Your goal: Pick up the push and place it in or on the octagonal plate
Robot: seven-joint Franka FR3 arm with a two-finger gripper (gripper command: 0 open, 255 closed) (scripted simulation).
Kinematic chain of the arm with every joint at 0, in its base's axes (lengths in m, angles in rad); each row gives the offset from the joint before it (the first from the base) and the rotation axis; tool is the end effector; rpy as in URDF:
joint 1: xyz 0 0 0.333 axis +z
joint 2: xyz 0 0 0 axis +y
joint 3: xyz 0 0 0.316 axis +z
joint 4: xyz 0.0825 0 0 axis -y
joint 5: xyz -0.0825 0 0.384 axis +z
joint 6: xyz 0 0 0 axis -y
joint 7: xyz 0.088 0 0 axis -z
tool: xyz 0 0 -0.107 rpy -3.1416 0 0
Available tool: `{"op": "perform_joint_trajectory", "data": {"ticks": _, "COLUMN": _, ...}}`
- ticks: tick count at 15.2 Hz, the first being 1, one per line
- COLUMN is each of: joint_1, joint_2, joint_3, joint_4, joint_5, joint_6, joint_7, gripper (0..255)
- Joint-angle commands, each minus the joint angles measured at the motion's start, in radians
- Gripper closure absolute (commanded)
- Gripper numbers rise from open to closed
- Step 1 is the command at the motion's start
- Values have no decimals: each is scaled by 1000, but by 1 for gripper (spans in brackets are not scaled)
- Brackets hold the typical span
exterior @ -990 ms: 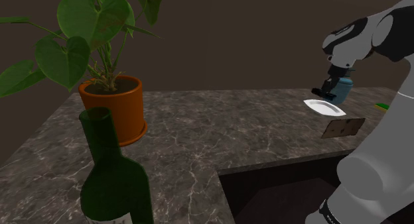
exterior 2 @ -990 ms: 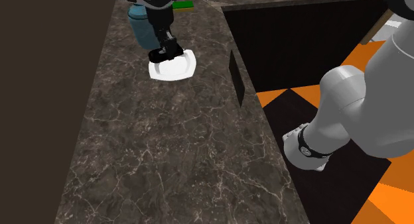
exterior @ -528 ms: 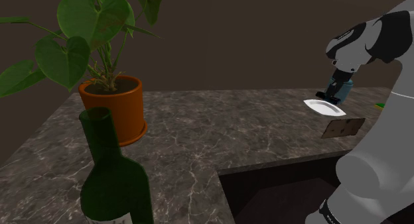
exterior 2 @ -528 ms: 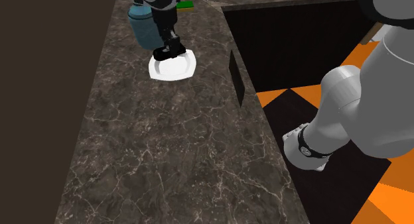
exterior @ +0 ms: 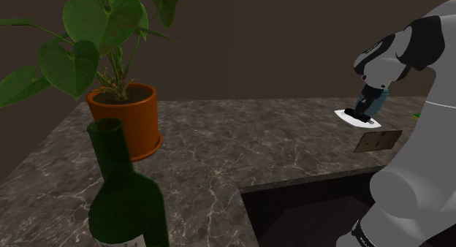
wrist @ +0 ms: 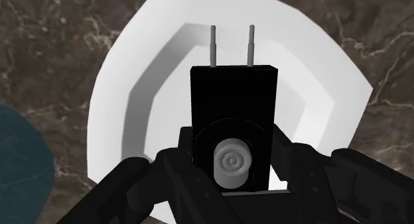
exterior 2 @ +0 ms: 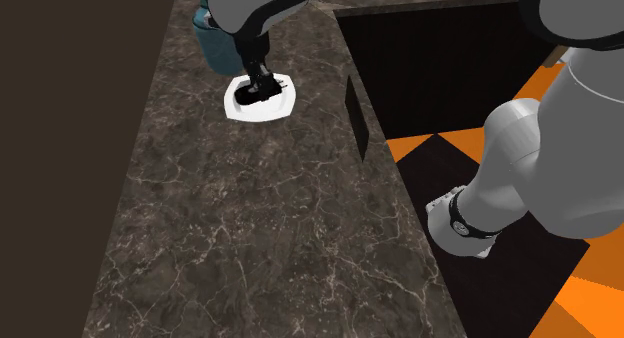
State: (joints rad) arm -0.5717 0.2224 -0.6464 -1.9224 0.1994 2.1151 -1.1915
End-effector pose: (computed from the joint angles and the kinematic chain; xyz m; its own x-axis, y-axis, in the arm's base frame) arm 0.2310 -0.5544 0.3995 0.9924 -0.1150 0.0433 -0.1152 -0.9933 0.0030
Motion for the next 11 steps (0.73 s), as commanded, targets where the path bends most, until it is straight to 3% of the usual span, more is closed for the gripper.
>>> {"op": "perform_joint_trajectory", "data": {"ticks": 1, "joint_1": -2, "joint_2": 5, "joint_3": 1, "joint_4": -12, "joint_5": 6, "joint_6": 17, "joint_7": -6, "gripper": 255}}
{"op": "perform_joint_trajectory", "data": {"ticks": 8, "joint_1": -2, "joint_2": 5, "joint_3": 1, "joint_4": -12, "joint_5": 6, "joint_6": 17, "joint_7": -6, "gripper": 255}}
{"op": "perform_joint_trajectory", "data": {"ticks": 9, "joint_1": -2, "joint_2": 5, "joint_3": 1, "joint_4": -12, "joint_5": 6, "joint_6": 17, "joint_7": -6, "gripper": 0}}
{"op": "perform_joint_trajectory", "data": {"ticks": 11, "joint_1": -2, "joint_2": 5, "joint_3": 1, "joint_4": -12, "joint_5": 6, "joint_6": 17, "joint_7": -6, "gripper": 0}}
